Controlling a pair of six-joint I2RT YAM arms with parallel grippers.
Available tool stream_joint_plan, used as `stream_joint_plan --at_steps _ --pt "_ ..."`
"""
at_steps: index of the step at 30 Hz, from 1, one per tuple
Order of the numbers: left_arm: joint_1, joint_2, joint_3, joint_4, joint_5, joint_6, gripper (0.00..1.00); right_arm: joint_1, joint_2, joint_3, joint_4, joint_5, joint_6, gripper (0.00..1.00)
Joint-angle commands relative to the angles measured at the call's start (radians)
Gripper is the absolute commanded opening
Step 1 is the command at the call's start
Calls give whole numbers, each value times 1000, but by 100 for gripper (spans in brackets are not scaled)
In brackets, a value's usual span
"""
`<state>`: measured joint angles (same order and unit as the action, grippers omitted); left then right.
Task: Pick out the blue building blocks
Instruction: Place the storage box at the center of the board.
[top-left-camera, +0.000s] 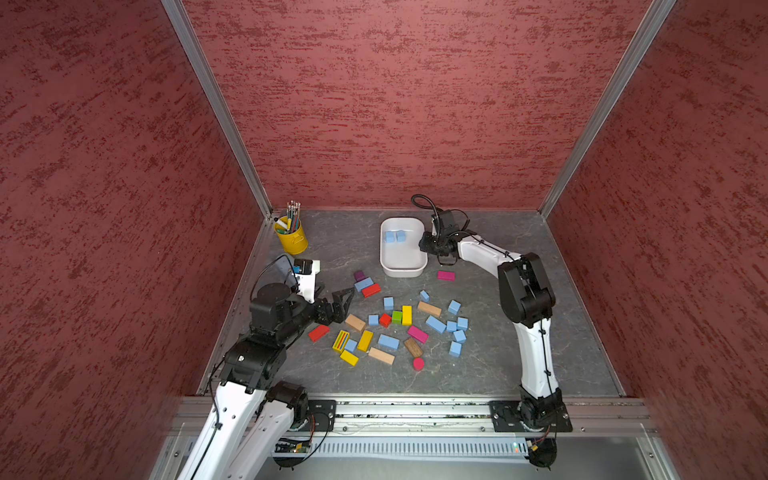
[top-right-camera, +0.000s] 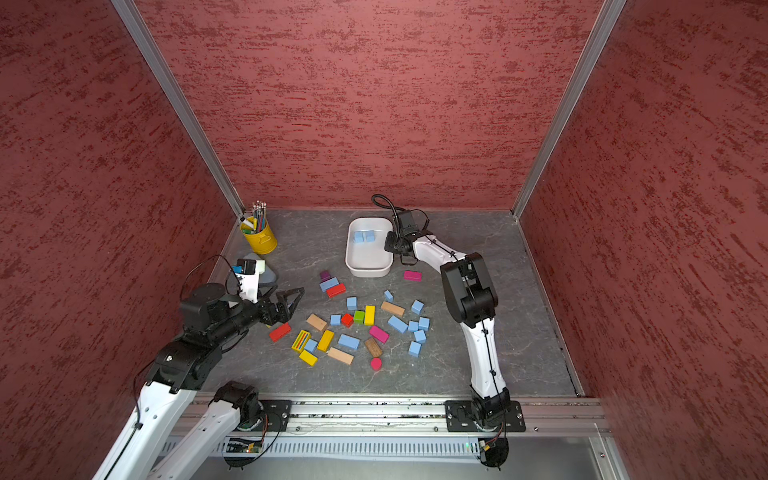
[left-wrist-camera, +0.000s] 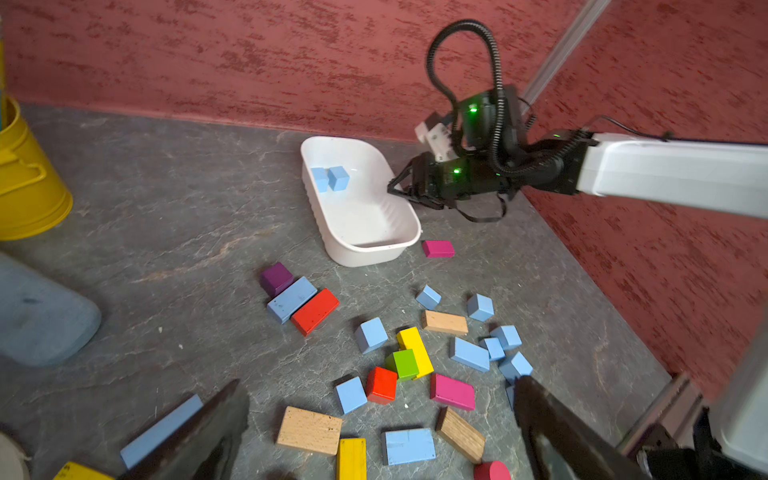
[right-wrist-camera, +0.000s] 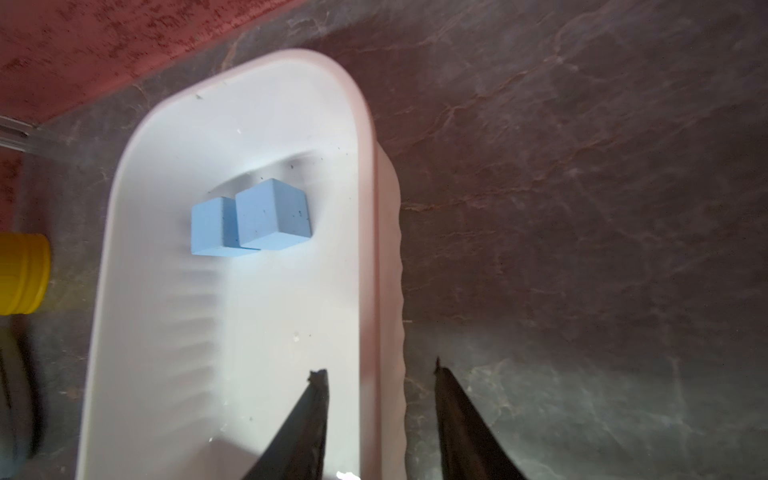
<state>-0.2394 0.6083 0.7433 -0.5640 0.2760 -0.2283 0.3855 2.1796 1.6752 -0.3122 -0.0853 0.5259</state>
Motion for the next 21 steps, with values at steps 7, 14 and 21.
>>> stream_joint_plan --at_steps 7,14,21 --pt "68 138 -24 -16 -72 -229 100 3 -374 -223 121 14 -70 62" --pt "-25 187 -3 8 -121 -216 100 3 -620 -489 128 8 -129 70" --pt "-337 392 102 23 -342 -183 100 3 -843 -685 122 21 -137 74"
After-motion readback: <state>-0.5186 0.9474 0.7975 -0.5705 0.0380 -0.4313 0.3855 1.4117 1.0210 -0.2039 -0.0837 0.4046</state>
